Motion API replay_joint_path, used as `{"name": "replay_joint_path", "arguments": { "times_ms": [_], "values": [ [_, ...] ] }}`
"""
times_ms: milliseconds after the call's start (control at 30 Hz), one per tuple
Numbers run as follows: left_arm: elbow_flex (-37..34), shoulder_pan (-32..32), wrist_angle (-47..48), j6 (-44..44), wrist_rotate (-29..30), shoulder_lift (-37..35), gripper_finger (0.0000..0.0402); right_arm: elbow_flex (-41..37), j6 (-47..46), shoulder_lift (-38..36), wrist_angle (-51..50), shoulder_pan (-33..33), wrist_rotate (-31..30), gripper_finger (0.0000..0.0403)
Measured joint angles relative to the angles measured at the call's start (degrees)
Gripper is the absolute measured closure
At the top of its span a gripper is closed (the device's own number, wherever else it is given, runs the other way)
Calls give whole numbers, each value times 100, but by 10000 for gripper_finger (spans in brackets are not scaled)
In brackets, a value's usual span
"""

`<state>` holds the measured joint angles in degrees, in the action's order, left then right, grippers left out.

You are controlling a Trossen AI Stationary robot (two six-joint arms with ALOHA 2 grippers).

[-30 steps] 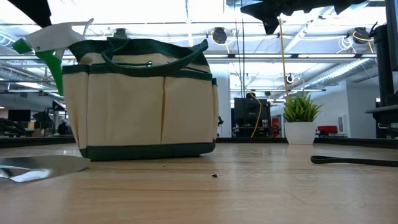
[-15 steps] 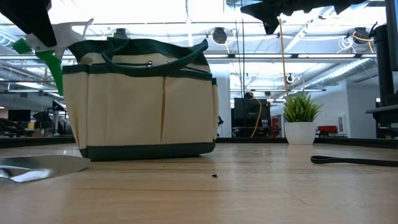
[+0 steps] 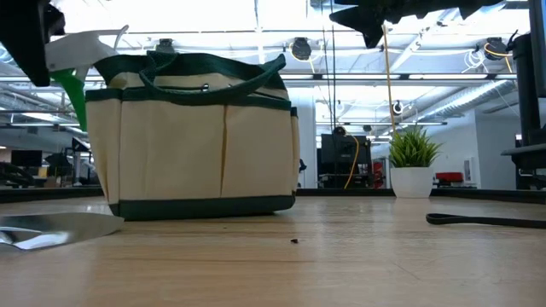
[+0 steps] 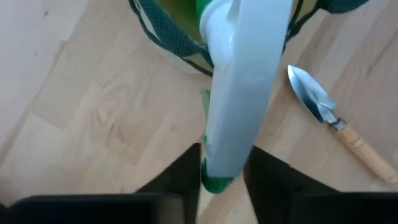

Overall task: Pick & Place Garden tools in Gardening bag
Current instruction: Put the spray bottle into the gardening bag

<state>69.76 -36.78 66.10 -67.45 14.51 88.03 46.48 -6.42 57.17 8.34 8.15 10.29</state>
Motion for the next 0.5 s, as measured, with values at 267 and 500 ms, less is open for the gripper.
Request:
{"name": "replay_joint_path", "arguments": {
  "times_ms": [267,500],
  "values": [
    [0,118,-34,176,83,0,345,0,1,2,0,1,-1,232],
    [1,118,-28,95,102,0,283,0,1,0,0,1,-1,232]
  ]
}}
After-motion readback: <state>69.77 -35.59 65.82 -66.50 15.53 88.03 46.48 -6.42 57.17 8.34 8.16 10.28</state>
